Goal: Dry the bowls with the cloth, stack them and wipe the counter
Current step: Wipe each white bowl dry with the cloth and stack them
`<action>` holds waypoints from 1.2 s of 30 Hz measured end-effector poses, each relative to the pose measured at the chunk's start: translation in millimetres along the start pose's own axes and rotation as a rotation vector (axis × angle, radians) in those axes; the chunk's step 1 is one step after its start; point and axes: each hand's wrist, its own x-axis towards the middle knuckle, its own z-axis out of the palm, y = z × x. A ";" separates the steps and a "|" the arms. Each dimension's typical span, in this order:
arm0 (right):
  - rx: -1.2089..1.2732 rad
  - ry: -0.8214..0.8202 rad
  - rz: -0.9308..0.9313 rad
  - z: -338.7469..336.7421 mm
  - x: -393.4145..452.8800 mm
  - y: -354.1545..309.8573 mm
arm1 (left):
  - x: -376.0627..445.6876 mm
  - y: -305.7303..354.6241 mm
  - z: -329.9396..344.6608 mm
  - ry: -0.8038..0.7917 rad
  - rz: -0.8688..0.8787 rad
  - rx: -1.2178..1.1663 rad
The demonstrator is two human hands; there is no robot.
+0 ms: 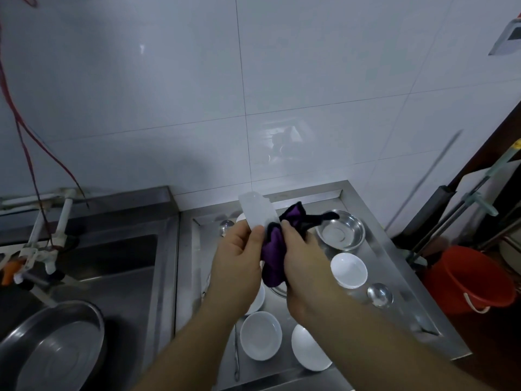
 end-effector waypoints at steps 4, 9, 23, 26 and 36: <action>-0.284 0.001 -0.346 -5.4 -2.4 -3.7 | -2.1 1.7 -5.7 -0.054 -0.028 -0.030; -0.562 -0.107 -0.449 -17.8 11.3 -21.5 | -5.7 -0.3 -17.6 -0.161 -0.063 -0.101; -0.046 -0.108 0.250 -29.0 41.0 -24.8 | -14.7 3.3 -24.1 -0.347 0.180 0.675; -0.012 -0.096 0.210 -28.9 38.8 -15.3 | -9.5 5.8 -25.1 -0.343 0.238 0.816; -0.130 -0.100 0.072 -47.3 44.4 -20.0 | -2.5 9.7 -17.2 -0.455 0.453 1.238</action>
